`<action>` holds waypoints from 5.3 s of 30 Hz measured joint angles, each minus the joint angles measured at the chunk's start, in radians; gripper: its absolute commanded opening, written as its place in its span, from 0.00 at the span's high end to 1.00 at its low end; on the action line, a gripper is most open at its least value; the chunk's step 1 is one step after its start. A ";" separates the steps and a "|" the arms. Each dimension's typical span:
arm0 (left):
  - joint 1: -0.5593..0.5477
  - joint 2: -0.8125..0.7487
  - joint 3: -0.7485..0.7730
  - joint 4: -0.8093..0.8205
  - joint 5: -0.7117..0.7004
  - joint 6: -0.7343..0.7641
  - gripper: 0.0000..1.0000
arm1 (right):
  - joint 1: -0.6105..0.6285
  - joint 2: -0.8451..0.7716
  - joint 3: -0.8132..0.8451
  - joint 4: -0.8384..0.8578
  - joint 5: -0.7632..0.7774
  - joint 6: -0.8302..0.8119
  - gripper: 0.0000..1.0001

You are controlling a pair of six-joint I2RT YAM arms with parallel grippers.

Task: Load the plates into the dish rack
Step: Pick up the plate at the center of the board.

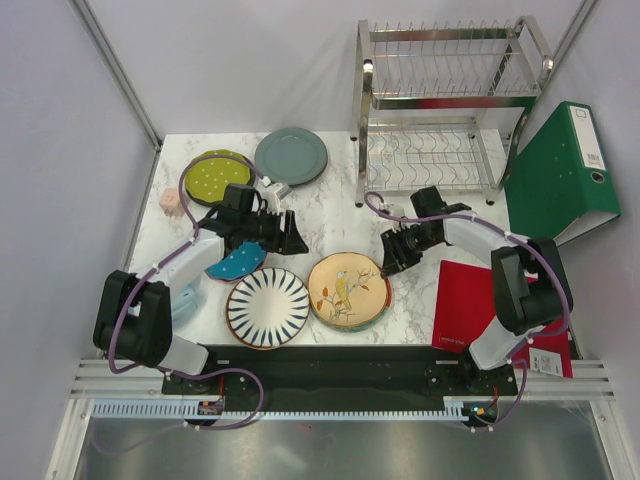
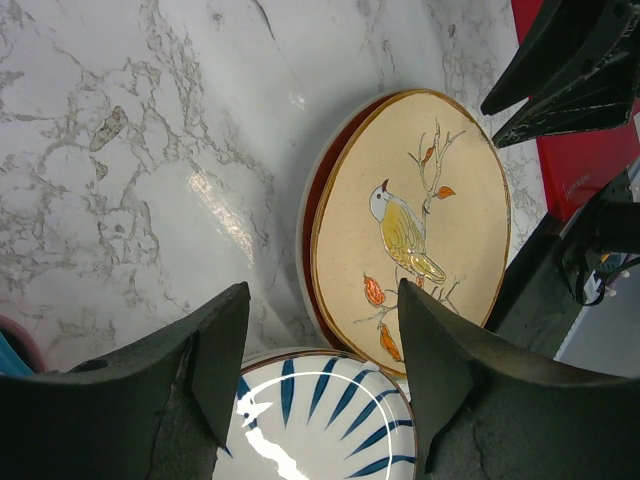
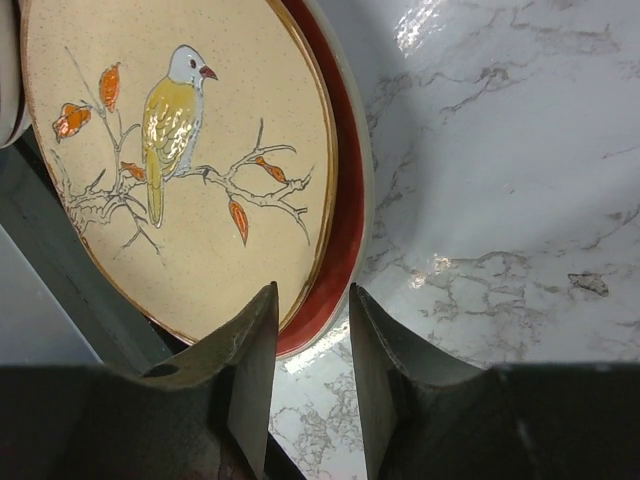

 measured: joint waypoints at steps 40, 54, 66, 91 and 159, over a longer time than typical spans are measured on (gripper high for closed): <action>0.013 0.062 0.048 -0.012 0.088 0.222 0.20 | 0.043 -0.039 0.032 0.000 0.000 0.025 1.00; -0.033 0.225 0.244 -0.106 0.264 0.470 0.24 | 0.061 -0.208 0.039 0.071 0.119 -0.066 1.00; -0.145 0.285 0.246 -0.150 0.296 0.530 0.31 | 0.079 -0.215 0.039 0.080 0.134 -0.078 1.00; -0.145 0.404 0.370 -0.250 0.286 0.615 0.98 | 0.094 -0.180 0.060 0.037 -0.006 -0.123 0.57; -0.065 -0.167 0.325 0.089 -0.427 0.439 0.00 | -0.001 -0.183 0.997 -0.192 0.072 0.050 1.00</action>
